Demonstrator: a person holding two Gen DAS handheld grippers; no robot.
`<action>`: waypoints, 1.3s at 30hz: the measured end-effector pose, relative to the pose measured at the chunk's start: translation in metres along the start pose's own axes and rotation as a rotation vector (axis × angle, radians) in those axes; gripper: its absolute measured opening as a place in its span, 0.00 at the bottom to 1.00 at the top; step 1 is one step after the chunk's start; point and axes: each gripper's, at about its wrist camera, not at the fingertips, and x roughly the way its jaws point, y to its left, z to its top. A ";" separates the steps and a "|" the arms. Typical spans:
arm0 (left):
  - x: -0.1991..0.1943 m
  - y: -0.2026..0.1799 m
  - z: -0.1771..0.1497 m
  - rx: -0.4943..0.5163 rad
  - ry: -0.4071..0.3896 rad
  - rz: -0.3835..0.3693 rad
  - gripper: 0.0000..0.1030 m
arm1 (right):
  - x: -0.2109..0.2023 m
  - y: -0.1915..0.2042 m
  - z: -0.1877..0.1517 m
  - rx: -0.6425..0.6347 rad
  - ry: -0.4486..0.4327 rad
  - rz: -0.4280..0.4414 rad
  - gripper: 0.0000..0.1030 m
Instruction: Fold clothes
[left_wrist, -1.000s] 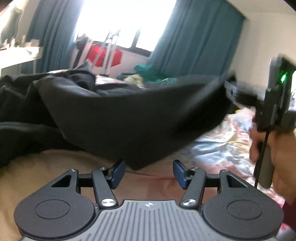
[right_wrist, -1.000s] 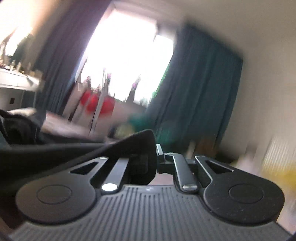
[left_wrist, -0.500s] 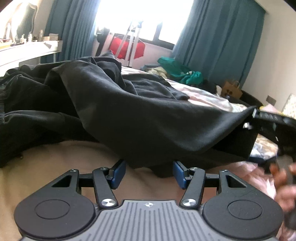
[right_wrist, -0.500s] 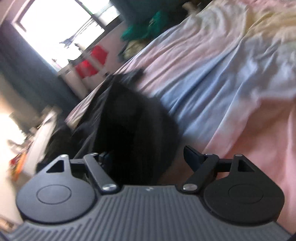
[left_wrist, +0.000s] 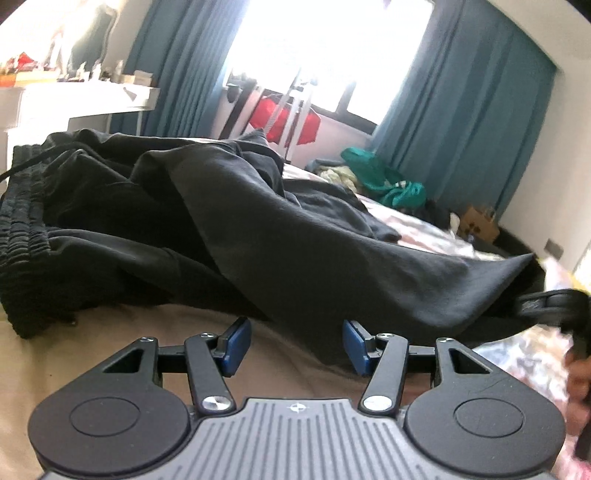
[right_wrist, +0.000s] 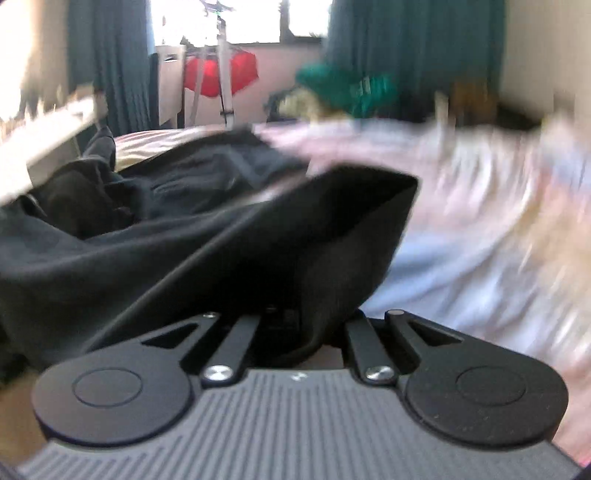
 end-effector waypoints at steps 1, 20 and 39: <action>0.000 0.002 0.002 -0.010 -0.005 -0.001 0.55 | -0.004 0.000 0.014 -0.106 -0.036 -0.058 0.06; -0.002 -0.002 0.005 -0.019 0.004 -0.062 0.55 | -0.005 -0.060 -0.046 -0.078 0.139 -0.254 0.25; -0.002 0.015 0.001 -0.122 0.073 0.006 0.55 | 0.073 -0.180 -0.131 1.724 0.006 0.323 0.81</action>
